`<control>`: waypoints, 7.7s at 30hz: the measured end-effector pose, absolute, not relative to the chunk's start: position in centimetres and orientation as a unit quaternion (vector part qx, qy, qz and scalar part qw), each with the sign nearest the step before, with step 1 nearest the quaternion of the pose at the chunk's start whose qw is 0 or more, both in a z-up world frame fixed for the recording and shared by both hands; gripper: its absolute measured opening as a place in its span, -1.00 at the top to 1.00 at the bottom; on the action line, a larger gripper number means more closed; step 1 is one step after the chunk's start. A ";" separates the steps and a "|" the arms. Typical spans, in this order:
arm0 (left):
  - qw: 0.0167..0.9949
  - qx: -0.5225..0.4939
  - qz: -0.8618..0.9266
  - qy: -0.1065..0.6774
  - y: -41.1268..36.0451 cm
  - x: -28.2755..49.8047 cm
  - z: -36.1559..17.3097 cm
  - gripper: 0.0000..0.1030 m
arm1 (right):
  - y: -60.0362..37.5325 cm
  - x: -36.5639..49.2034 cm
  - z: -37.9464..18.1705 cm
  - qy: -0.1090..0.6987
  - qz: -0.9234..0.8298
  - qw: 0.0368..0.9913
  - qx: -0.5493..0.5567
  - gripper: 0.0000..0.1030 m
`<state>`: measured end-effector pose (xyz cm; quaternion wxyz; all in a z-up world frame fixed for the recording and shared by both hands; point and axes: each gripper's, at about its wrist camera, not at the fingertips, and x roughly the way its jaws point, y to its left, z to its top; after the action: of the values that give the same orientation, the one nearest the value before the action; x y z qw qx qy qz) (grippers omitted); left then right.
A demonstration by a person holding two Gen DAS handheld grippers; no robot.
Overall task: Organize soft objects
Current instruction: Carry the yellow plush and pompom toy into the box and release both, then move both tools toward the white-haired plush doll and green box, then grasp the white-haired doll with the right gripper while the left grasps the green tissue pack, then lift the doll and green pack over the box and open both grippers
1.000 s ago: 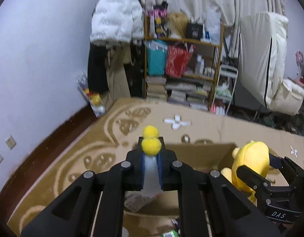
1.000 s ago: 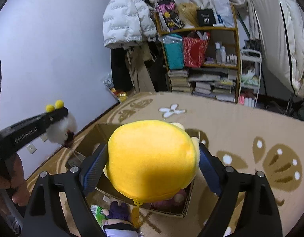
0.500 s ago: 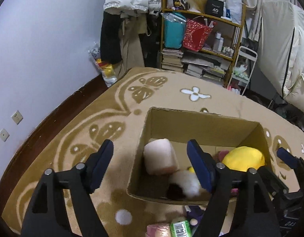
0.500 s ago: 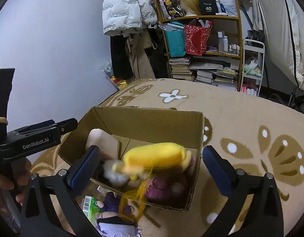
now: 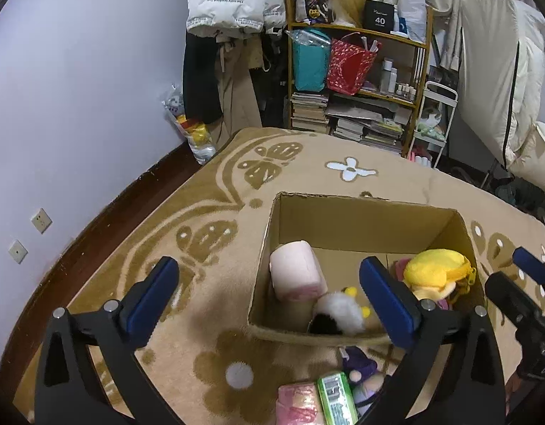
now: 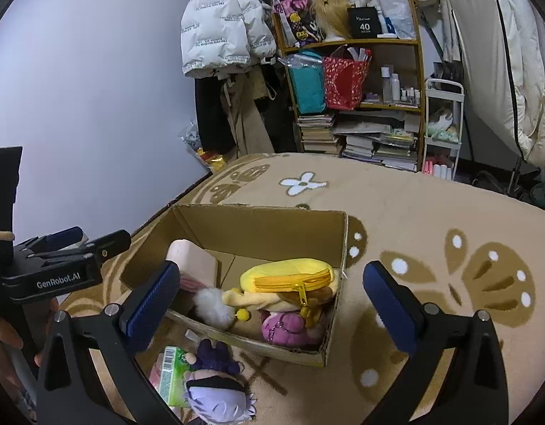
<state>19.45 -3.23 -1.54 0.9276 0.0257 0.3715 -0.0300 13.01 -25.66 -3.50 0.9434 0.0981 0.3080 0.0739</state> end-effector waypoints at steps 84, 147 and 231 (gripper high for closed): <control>0.828 0.013 -0.060 0.557 -3.7 15.8 -12.5 -0.97 | -19.9 11.0 -15.9 0.496 0.124 0.857 0.071 -1.00; 0.828 0.007 -0.106 0.550 -5.7 14.1 -11.6 0.46 | -18.0 9.9 -15.6 0.477 0.160 0.862 0.058 -0.10; 0.952 0.082 -0.056 0.289 -5.7 18.0 -2.5 0.37 | -22.6 16.1 -5.8 0.314 0.084 0.945 0.036 -0.29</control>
<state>17.98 -5.75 -2.49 0.9522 0.0825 0.2886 -0.0563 16.08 -22.56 -5.76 0.9449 0.0362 0.3142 0.0838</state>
